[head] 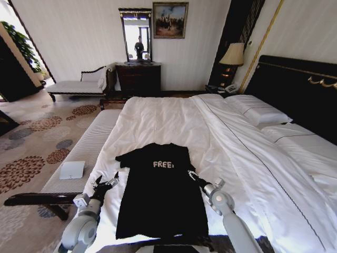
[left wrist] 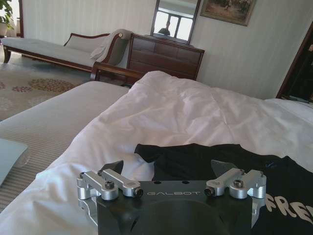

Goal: Fold the clothes on the bed.

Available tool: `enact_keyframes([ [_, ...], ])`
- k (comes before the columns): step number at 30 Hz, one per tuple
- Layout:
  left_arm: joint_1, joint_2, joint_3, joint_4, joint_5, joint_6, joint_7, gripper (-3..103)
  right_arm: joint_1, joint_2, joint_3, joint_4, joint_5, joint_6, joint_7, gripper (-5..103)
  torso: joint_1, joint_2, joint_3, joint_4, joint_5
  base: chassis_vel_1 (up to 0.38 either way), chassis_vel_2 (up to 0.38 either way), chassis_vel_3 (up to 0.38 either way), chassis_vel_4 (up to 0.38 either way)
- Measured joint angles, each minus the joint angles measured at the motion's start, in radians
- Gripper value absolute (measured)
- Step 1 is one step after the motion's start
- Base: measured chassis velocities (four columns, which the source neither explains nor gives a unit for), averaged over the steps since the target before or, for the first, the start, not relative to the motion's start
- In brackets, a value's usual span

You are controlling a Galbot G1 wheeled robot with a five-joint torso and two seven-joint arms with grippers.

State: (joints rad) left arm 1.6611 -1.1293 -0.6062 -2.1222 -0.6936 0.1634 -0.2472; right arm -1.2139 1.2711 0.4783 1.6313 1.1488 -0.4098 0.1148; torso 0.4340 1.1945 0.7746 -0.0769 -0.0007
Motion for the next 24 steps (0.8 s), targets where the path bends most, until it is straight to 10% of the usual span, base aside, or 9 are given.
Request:
enact_keyframes([
  [5,0.002,-0.001,-0.007,-0.001,0.001,-0.001,0.0,100,0.027,0.0,-0.008,-0.022,0.007,-0.001,0.0,79,0.0,0.0,0.0,0.0001,0.0,0.0,0.0,0.0,0.0],
  [24,0.031,0.0,-0.058,-0.032,-0.013,-0.003,-0.003,100,0.029,0.0,-0.01,-0.039,-0.001,0.009,-0.009,8,0.0,0.0,0.0,0.0001,0.0,0.0,0.0,0.0,0.0],
])
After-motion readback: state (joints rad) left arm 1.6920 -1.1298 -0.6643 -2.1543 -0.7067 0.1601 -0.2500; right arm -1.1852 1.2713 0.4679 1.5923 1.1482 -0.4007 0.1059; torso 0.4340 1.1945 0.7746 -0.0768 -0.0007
